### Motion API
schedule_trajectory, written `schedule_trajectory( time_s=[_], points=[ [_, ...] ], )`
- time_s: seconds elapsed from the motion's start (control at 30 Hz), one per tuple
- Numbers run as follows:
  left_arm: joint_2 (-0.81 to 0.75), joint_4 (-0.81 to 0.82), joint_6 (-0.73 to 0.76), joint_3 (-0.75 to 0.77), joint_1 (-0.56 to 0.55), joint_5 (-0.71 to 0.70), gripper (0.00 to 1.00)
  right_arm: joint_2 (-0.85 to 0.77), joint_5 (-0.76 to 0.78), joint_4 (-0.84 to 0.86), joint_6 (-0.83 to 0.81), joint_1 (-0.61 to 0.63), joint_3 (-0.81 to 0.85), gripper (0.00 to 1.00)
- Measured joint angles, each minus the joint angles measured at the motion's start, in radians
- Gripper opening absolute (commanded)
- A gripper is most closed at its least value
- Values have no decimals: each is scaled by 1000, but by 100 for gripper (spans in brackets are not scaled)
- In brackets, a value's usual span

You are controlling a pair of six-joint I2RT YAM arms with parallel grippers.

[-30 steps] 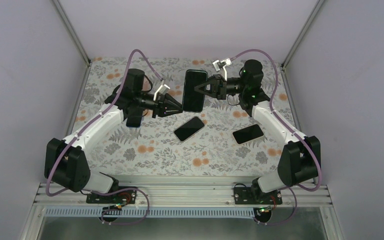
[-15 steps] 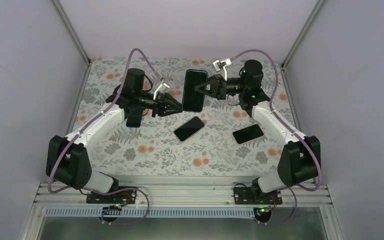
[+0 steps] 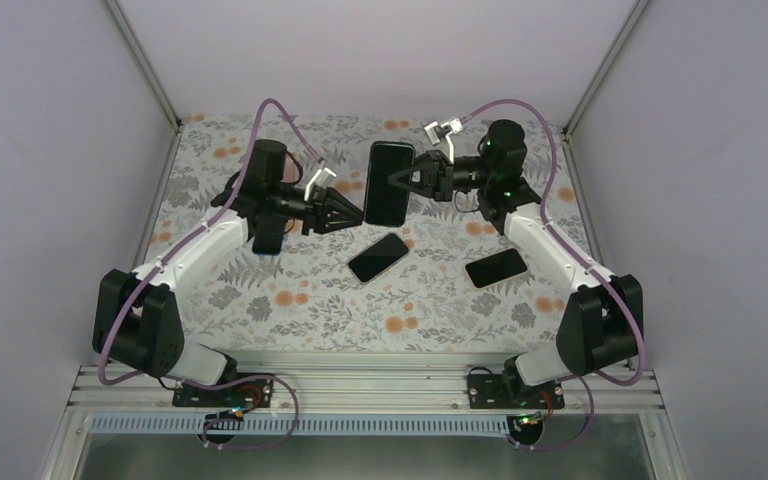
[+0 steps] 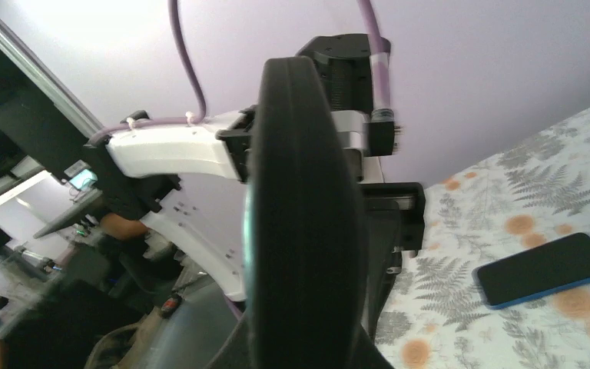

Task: Take the phone out of the phone case
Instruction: Remove the phone case from the phone.

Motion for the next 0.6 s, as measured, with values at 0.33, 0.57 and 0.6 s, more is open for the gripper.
schedule_trajectory(
  time_s=[0.33, 0.57, 0.6],
  points=[
    [11, 17, -24, -18, 33, -99, 30, -71, -117, -30, 0, 32, 0, 4],
    [-11, 4, -13, -14, 32, -61, 59, -74, -121, -66, -24, 32, 0, 4],
    [-18, -13, -6, -6, 32, -46, 62, -73, -120, -69, -27, 32, 0, 4]
  ],
)
